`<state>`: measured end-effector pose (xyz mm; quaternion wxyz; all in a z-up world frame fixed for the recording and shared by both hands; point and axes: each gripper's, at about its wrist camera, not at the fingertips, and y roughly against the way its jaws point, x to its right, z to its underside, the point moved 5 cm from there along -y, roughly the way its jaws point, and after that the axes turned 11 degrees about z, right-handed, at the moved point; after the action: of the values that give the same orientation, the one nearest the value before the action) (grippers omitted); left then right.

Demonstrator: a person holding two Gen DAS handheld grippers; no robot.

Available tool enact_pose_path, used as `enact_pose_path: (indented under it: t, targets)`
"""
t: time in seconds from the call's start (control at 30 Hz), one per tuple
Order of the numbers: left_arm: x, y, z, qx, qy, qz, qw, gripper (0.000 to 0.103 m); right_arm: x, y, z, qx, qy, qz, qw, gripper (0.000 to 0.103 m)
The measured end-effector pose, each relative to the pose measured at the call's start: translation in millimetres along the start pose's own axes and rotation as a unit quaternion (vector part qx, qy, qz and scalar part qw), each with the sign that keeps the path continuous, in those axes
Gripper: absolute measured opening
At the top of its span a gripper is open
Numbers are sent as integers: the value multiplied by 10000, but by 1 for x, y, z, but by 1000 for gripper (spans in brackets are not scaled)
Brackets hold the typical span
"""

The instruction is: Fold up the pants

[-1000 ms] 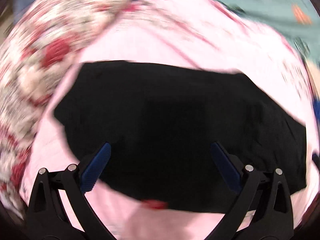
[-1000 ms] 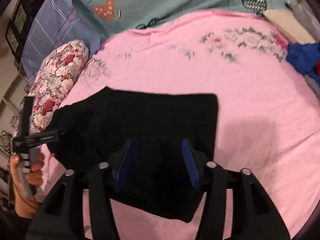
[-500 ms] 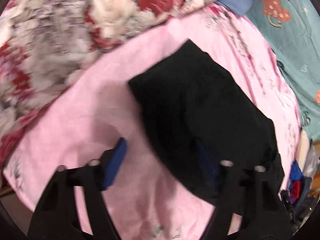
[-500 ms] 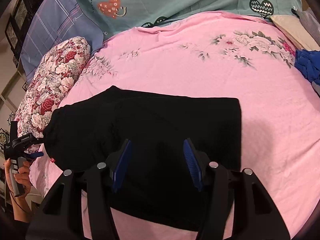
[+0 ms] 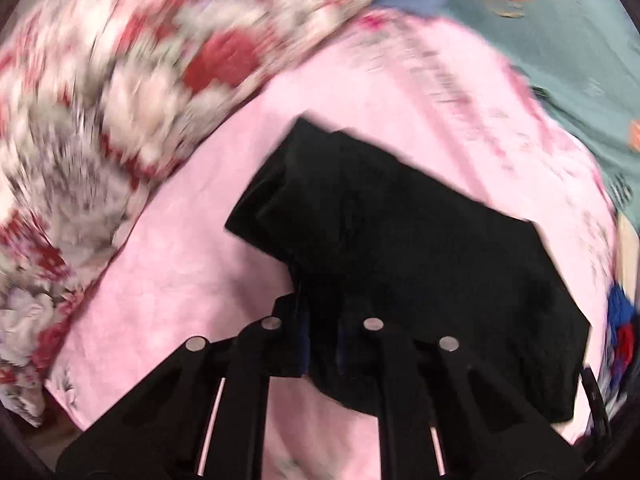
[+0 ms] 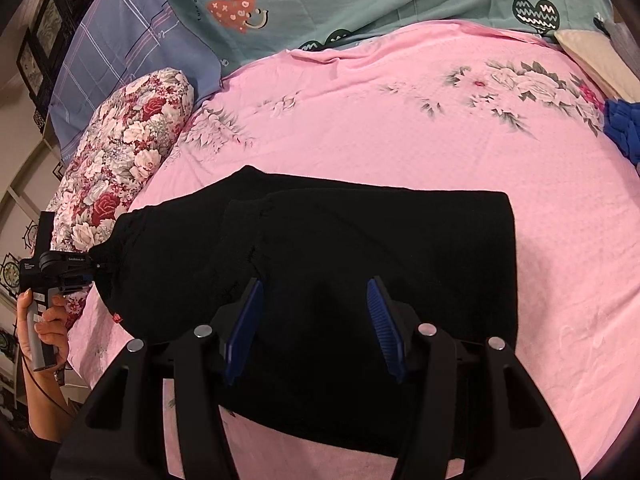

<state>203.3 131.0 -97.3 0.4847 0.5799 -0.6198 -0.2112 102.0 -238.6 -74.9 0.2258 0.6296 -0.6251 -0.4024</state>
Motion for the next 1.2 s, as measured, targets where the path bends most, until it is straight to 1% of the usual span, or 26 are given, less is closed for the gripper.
enact_pose_path:
  t: [0.07, 0.13, 0.2, 0.23, 0.27, 0.3, 0.37, 0.43, 0.47, 0.57, 0.6, 0.63, 0.67, 0.7, 0.77, 0.8, 0.83, 0.87, 0.9, 0.93, 0.97, 1.03, 1.07, 1.1, 1.13, 1.2]
  targets:
    - [37, 14, 1, 47, -400, 160, 9991, 9, 7, 4, 1, 55, -63, -15, 10000, 55]
    - [79, 26, 5, 67, -812, 381, 9959, 9, 17, 9, 3, 98, -165, -64, 9998, 55]
    - [130, 38, 13, 120, -1269, 679, 9895, 9, 26, 15, 5, 171, -266, -124, 9994, 55]
    - [160, 41, 22, 111, -1548, 850, 9842, 9, 31, 18, 6, 217, -317, -148, 9992, 55]
    - [179, 41, 27, 79, -1724, 948, 9804, 9, 36, 21, 7, 256, -362, -165, 9989, 55]
    - [205, 39, 38, 6, -1964, 1077, 9746, 9, 42, 25, 8, 300, -419, -180, 9985, 55]
    - [244, 28, 61, -190, -2356, 1221, 9640, 9, 58, 32, 11, 381, -578, -175, 9974, 55]
    - [279, 2, 81, -485, -2617, 1258, 9557, 9, 72, 37, 13, 432, -695, -138, 9965, 55]
    - [289, -9, 90, -611, -2670, 1250, 9536, 9, 79, 39, 14, 455, -761, -123, 9960, 55]
    - [317, -58, 116, -931, -2910, 1027, 9466, 11, 100, 45, 19, 487, -954, -84, 9942, 55]
    - [327, -74, 127, -1107, -3084, 1041, 9390, 20, 105, 47, 20, 490, -1008, -70, 9937, 55]
    - [336, -92, 143, -1430, -3334, 1180, 9244, 57, 111, 48, 22, 485, -1053, -45, 9932, 55]
    - [339, -102, 158, -1760, -3444, 1348, 9123, 76, 115, 49, 23, 477, -1080, -15, 9930, 55]
    - [339, -113, 172, -2091, -3463, 1381, 9041, 85, 119, 49, 24, 466, -1105, 21, 9928, 55]
    - [340, -111, 179, -1941, -3677, 1290, 9003, 84, 121, 47, 24, 374, -1082, 78, 9934, 55]
    - [340, -104, 179, -1869, -3752, 1347, 8978, 87, 121, 46, 24, 376, -1061, 71, 9936, 55]
    - [340, -98, 175, -1842, -3736, 1405, 8982, 89, 121, 46, 22, 389, -1051, 63, 9937, 55]
    - [336, -86, 169, -1756, -3684, 1490, 9007, 89, 121, 46, 20, 402, -1049, 62, 9937, 56]
    - [332, -74, 162, -1624, -3650, 1586, 9029, 90, 120, 46, 17, 431, -1066, 57, 9934, 60]
    - [327, -61, 153, -1453, -3620, 1703, 9049, 96, 119, 46, 16, 451, -1083, 26, 9931, 61]
    - [322, -50, 146, -1307, -3586, 1767, 9072, 98, 116, 45, 13, 448, -1097, -51, 9929, 61]
    - [306, -29, 131, -1006, -3481, 1809, 9143, 99, 108, 42, 6, 407, -1108, -300, 9926, 61]
    - [296, -21, 121, -842, -3379, 1756, 9208, 99, 102, 40, 2, 366, -1115, -448, 9921, 61]
    - [282, -15, 110, -654, -3219, 1651, 9300, 99, 96, 38, -2, 335, -1100, -555, 9918, 61]
    - [272, -11, 105, -526, -3104, 1568, 9361, 99, 85, 33, -7, 258, -1032, -739, 9916, 62]
    - [244, -12, 87, -271, -2797, 1222, 9519, 101, 67, 23, -14, 134, -904, -945, 9913, 79]
